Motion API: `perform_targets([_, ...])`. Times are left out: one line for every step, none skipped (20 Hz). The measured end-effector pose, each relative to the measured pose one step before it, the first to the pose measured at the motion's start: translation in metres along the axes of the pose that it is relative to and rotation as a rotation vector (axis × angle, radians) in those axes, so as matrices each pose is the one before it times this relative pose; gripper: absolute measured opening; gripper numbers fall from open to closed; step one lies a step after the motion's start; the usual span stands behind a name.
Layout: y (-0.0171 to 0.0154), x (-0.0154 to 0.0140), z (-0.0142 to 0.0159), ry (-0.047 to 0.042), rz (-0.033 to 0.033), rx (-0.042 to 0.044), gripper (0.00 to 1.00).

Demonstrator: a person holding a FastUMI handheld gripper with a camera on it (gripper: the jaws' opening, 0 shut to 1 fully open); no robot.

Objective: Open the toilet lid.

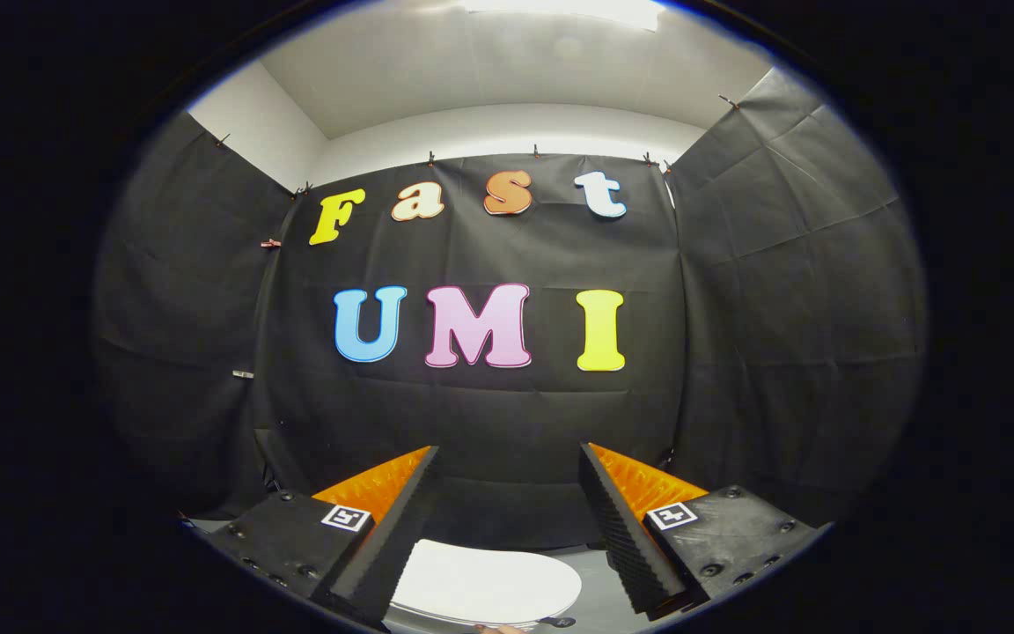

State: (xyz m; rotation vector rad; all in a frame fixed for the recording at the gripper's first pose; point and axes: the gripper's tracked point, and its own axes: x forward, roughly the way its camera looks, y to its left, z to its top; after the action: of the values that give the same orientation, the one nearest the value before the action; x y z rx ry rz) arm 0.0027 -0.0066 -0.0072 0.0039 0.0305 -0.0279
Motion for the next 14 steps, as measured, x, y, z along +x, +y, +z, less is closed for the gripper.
perform_targets([0.00039, -0.00002, 0.00009, -0.00147, 0.00064, 0.00135, 0.98])
perform_targets([-0.00099, 0.0008, 0.00061, -0.00176, -0.00026, 0.00025, 0.98])
perform_targets([-0.00082, 0.00032, 0.00029, -0.00175, -0.00128, 0.00014, 0.98])
perform_targets([-0.00237, 0.00017, -0.00058, -0.00052, -0.00126, 0.00193, 0.98])
perform_targets([-0.00154, -0.0001, -0.00016, 0.0012, -0.00173, 0.00481, 0.98])
perform_targets([-0.00192, 0.0001, 0.00035, 0.00033, -0.00239, 0.00443, 0.98])
perform_targets([-0.00234, 0.00069, -0.00078, -0.00028, -0.00466, 0.00377, 0.98])
perform_targets([-0.00292, 0.00069, 0.00045, -0.00031, -0.00534, 0.00287, 0.98])
perform_targets([-0.00319, 0.0013, -0.00033, 0.00005, -0.00503, 0.00396, 0.98])
perform_targets([-0.00323, 0.00115, -0.00151, 0.00123, -0.00516, 0.00558, 0.98])
perform_targets([-0.00462, 0.0027, -0.00227, 0.00349, -0.00944, 0.00633, 0.98])
perform_targets([-0.00601, 0.0019, -0.00304, 0.00364, -0.01092, 0.011, 0.98])
perform_targets([-0.00658, 0.00248, -0.00227, 0.00655, -0.01337, 0.01665, 0.98])
perform_targets([-0.00644, 0.00379, -0.00467, 0.01232, -0.0117, 0.02246, 0.98])
